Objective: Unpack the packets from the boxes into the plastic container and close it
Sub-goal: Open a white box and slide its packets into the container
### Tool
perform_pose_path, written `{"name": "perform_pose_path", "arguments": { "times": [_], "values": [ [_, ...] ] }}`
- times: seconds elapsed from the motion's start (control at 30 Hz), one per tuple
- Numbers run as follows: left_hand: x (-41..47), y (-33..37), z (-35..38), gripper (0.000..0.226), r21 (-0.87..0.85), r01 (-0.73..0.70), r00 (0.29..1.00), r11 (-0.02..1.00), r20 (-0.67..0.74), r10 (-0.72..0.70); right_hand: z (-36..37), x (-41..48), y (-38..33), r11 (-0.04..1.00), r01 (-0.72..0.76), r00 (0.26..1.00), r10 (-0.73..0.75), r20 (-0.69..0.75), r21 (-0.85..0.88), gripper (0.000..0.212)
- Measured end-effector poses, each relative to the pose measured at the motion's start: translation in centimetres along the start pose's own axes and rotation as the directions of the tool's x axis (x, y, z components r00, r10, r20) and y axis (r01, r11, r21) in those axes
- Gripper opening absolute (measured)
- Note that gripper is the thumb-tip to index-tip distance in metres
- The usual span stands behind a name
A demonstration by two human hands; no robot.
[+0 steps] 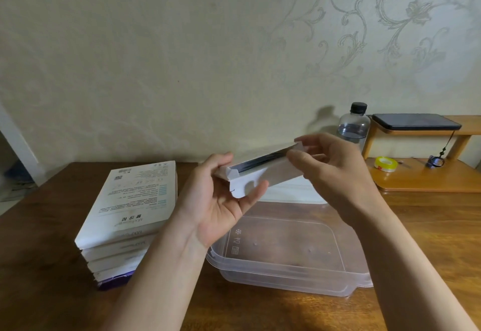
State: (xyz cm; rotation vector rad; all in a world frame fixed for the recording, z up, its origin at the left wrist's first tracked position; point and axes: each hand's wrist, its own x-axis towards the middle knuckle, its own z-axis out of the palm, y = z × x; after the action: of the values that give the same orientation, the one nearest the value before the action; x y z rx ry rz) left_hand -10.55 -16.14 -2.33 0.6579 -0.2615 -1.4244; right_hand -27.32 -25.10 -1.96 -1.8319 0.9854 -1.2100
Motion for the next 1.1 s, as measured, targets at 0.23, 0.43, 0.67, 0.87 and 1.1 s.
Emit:
{"name": "perform_pose_path", "arguments": {
  "times": [0.23, 0.43, 0.67, 0.87, 1.1],
  "values": [
    [0.2, 0.0, -0.3, 0.048, 0.061, -0.001, 1.0, 0.998, 0.002, 0.001, -0.3, -0.1, 0.1, 0.99, 0.016, 0.991, -0.034, -0.13, -0.138, 0.017],
    [0.1, 0.3, -0.4, 0.047, 0.005, 0.005, 1.0, 1.0, 0.009, -0.005, -0.5, 0.3, 0.0, 0.981, -0.047, 0.985, 0.077, -0.155, 0.188, 0.009],
    [0.4, 0.1, -0.7, 0.047, -0.004, 0.011, 1.0, 1.0, 0.007, -0.011, 0.3, 0.4, 0.3, 0.964, -0.116, 0.985, 0.144, -0.1, 0.241, 0.021],
    [0.8, -0.3, -0.8, 0.046, 0.003, -0.05, 0.997, 0.999, -0.053, 0.05, 0.6, 0.1, 0.4, 0.995, -0.093, 0.993, 0.09, -0.074, -0.043, 0.018],
    [0.9, -0.5, -1.3, 0.043, 0.075, -0.211, 0.977, 0.975, -0.007, 0.212, 3.2, -2.0, -1.9, 0.999, 0.048, 0.982, -0.046, 0.182, -0.007, 0.009]
  ]
}}
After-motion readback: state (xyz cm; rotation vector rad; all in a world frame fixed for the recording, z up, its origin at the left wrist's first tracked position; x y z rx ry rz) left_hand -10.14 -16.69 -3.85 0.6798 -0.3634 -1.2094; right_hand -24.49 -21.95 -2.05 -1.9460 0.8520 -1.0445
